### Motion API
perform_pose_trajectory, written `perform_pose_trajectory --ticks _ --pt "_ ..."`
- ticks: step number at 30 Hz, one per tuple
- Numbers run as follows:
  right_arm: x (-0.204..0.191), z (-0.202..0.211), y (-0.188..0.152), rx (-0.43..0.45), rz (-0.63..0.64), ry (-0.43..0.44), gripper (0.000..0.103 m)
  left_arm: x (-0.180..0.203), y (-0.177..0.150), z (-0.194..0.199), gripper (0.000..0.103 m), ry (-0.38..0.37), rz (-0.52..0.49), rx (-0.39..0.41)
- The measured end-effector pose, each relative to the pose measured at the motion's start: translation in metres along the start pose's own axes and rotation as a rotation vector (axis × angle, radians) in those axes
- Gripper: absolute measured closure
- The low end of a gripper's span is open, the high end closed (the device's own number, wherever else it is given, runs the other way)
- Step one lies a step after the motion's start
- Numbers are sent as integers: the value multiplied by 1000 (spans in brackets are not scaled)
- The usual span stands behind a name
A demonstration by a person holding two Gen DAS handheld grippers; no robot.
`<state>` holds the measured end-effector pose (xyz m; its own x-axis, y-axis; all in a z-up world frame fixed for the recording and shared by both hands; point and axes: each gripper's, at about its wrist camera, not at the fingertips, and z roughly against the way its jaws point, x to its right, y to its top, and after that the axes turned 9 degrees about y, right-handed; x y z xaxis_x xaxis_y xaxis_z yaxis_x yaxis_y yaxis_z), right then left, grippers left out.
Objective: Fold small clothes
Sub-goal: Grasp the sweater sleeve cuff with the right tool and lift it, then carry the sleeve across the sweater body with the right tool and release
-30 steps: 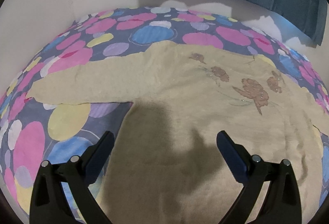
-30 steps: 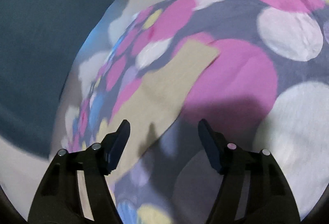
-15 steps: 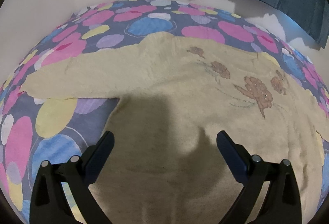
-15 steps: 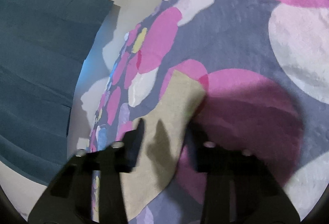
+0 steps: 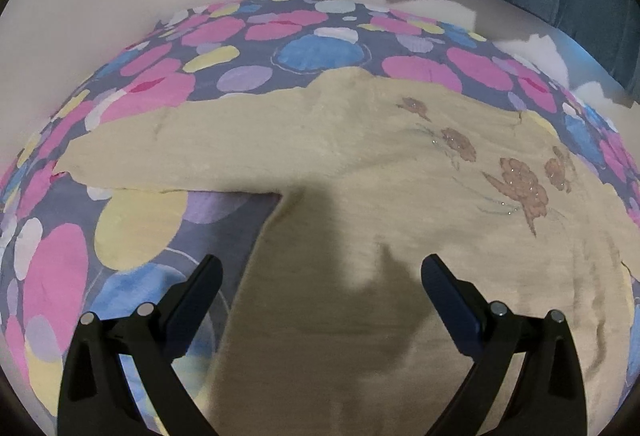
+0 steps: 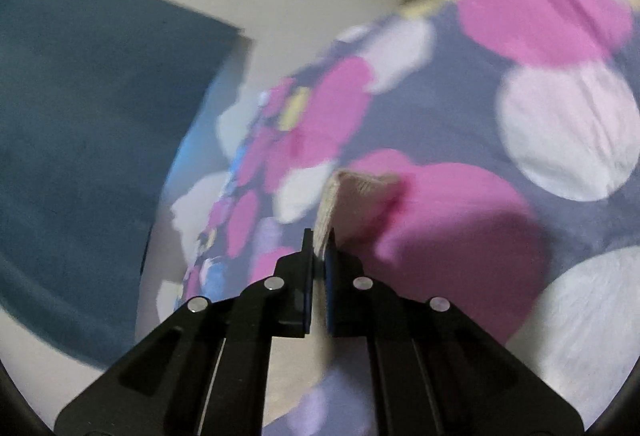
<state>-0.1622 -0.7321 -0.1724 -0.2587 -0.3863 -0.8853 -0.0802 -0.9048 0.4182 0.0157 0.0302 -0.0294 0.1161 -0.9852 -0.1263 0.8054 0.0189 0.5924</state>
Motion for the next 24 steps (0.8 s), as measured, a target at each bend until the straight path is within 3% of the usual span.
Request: perform_pose_trajectory --ticks 6,8,14,20,24 --pt "-127 -24 -45 -92 180 198 99 -19 6 6 4 23 13 17" --pt "-174 -38 -74 -160 232 277 99 -27 7 8 4 32 13 26" --pt "-266 -71 -180 -350 341 427 99 -51 11 13 4 57 45 50" --pt "-313 -94 -295 -540 450 490 99 -71 13 15 4 69 86 63" --pt "-312 -100 -356 -655 522 487 99 -74 13 15 4 71 91 64"
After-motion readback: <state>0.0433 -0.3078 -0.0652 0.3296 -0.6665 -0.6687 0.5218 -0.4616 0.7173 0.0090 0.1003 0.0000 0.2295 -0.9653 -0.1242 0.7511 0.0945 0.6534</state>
